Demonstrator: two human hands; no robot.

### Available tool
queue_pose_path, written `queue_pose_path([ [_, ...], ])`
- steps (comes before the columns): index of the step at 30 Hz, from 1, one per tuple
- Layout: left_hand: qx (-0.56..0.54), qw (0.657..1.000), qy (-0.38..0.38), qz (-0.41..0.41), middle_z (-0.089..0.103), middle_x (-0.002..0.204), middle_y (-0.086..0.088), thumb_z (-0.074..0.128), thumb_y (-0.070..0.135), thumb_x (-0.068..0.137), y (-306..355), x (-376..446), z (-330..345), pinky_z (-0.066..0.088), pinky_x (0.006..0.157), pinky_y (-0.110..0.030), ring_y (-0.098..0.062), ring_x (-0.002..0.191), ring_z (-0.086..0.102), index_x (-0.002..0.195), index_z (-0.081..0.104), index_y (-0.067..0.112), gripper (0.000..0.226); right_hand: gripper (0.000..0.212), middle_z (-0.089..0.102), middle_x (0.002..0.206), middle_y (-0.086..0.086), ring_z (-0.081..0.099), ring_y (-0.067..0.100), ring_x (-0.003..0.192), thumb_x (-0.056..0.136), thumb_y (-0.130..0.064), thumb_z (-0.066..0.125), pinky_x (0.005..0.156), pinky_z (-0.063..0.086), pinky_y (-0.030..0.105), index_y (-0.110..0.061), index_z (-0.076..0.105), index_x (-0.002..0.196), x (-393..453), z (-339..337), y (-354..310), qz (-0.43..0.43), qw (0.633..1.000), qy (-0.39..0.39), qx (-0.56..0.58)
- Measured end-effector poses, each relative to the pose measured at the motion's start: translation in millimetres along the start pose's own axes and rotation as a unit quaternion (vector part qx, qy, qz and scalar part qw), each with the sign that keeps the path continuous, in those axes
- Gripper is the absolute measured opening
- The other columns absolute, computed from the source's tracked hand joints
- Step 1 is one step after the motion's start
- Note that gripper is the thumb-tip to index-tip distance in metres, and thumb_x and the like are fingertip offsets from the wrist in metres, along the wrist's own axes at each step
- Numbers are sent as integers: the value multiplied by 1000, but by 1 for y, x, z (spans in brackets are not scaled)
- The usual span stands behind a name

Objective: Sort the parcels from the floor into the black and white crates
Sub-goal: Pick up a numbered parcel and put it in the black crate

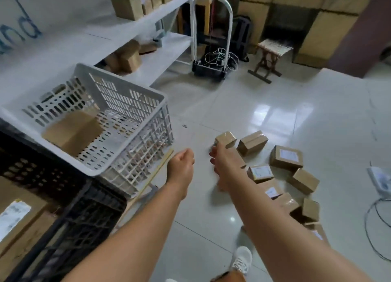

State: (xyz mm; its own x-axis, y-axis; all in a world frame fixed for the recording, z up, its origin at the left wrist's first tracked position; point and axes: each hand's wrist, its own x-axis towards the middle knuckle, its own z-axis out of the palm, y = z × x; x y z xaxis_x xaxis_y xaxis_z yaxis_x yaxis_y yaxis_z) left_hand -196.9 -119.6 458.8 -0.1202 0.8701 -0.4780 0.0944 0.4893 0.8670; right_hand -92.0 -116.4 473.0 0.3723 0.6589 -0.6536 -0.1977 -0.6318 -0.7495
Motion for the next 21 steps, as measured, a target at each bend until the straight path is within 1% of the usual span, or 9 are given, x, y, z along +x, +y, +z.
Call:
queue_pose_path([
  [2, 17, 999, -25, -15, 63, 108, -2, 47, 33, 96, -8, 5, 35, 46, 100, -41, -18, 105, 59, 108, 59, 16, 24, 30, 57, 92, 3, 49, 18, 84, 96, -34, 36, 70, 35, 30, -17, 57, 83, 19, -31, 1, 20, 1000, 9, 7],
  [6, 52, 995, -67, -49, 62, 108, -2, 43, 36, 97, -20, 8, 103, 44, 103, -43, -19, 109, 59, 104, 56, 18, 23, 33, 63, 114, 13, 52, 23, 89, 96, -37, 36, 65, 37, 30, -14, 60, 100, 60, -93, 12, 37, 999, 32, 10],
  [9, 62, 992, -81, -74, 61, 105, -1, 42, 37, 98, -29, 15, 149, 44, 102, -43, -19, 106, 60, 101, 55, 16, 25, 41, 63, 106, 7, 56, 21, 88, 95, -40, 37, 58, 36, 29, -12, 61, 113, 89, -135, 20, 83, 994, 58, 47],
  [10, 63, 991, -85, -83, 61, 105, -1, 41, 36, 98, -31, 17, 163, 45, 101, -40, -19, 105, 59, 103, 55, 16, 26, 39, 63, 100, 5, 56, 19, 84, 95, -39, 37, 57, 36, 29, -13, 61, 113, 98, -148, 23, 93, 992, 59, 56],
  [12, 65, 988, -94, -100, 59, 110, -1, 39, 37, 99, -36, 23, 187, 45, 95, -34, -18, 106, 57, 116, 56, 13, 33, 32, 61, 93, 6, 52, 18, 77, 97, -36, 37, 61, 36, 28, -15, 61, 100, 117, -170, 27, 104, 991, 63, 61],
  [14, 68, 986, -102, -111, 57, 112, -1, 37, 38, 99, -40, 30, 209, 44, 91, -32, -17, 106, 56, 126, 54, 10, 41, 31, 62, 99, 12, 51, 21, 80, 98, -34, 34, 68, 37, 31, -17, 57, 85, 139, -187, 32, 103, 992, 69, 38],
  [15, 75, 985, -105, -114, 57, 112, -1, 36, 38, 100, -44, 35, 217, 43, 90, -31, -16, 105, 55, 127, 53, 10, 43, 32, 61, 98, 12, 50, 21, 79, 98, -34, 34, 69, 37, 32, -16, 57, 85, 148, -195, 34, 109, 990, 77, 35],
  [18, 85, 983, -101, -129, 57, 116, -2, 35, 38, 100, -54, 56, 236, 43, 94, -32, -17, 108, 55, 129, 52, 9, 45, 40, 56, 90, 8, 46, 19, 78, 96, -43, 36, 64, 35, 29, -12, 60, 103, 178, -211, 40, 148, 985, 81, 44],
  [21, 80, 981, -85, -153, 57, 120, -3, 35, 39, 100, -71, 81, 246, 43, 96, -34, -19, 109, 55, 131, 51, 8, 46, 48, 59, 104, 10, 49, 23, 87, 93, -47, 35, 57, 34, 29, -13, 59, 117, 210, -215, 50, 170, 981, 85, 48],
])
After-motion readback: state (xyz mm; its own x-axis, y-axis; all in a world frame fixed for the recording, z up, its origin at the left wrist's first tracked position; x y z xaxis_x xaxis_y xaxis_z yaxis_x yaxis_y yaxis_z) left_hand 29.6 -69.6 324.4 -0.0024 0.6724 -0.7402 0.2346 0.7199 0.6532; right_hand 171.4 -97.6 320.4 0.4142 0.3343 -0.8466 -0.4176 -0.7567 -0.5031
